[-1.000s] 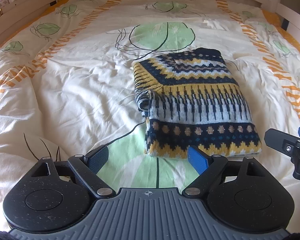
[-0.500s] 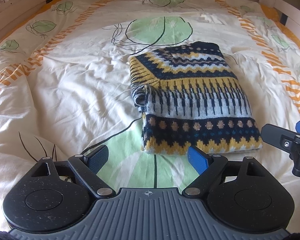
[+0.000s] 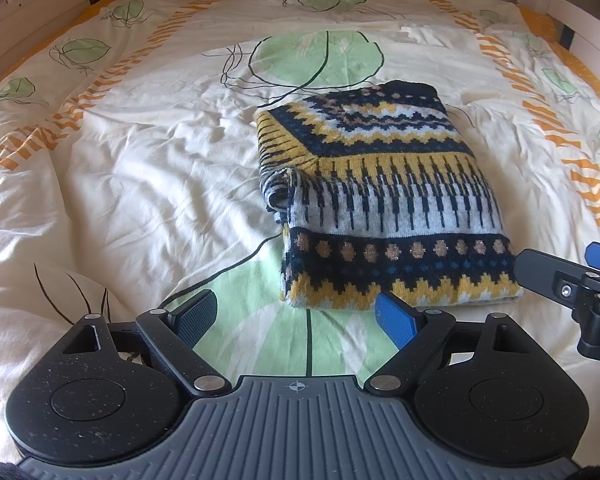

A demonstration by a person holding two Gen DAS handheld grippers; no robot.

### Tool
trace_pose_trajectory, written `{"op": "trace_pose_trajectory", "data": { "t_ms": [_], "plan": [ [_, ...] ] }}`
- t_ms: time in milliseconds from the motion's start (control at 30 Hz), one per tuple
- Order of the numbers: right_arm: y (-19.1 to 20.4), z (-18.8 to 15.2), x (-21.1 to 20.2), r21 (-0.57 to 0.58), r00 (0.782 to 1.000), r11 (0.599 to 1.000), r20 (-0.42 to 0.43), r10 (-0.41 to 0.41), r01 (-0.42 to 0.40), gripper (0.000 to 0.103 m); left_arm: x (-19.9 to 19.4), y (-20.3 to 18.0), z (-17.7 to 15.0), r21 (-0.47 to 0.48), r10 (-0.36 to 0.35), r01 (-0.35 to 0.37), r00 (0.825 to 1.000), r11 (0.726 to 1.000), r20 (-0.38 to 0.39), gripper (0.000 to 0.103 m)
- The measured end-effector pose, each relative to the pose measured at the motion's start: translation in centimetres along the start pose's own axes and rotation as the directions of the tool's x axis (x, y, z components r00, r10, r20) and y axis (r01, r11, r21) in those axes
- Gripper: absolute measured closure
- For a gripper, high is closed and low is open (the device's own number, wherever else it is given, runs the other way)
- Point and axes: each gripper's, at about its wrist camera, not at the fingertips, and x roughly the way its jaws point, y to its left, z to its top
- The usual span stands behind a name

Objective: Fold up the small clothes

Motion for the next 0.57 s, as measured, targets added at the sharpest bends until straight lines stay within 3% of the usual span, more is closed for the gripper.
{"op": "trace_pose_trajectory", "data": {
  "t_ms": [567],
  "plan": [
    [0.09,0.17,0.33,-0.009,1.000,1.000,-0.012,0.008,-0.009,0.000,0.16,0.03,-0.05,0.000,-0.002,0.002,1.000,1.000,-0.001,0.017]
  ]
}}
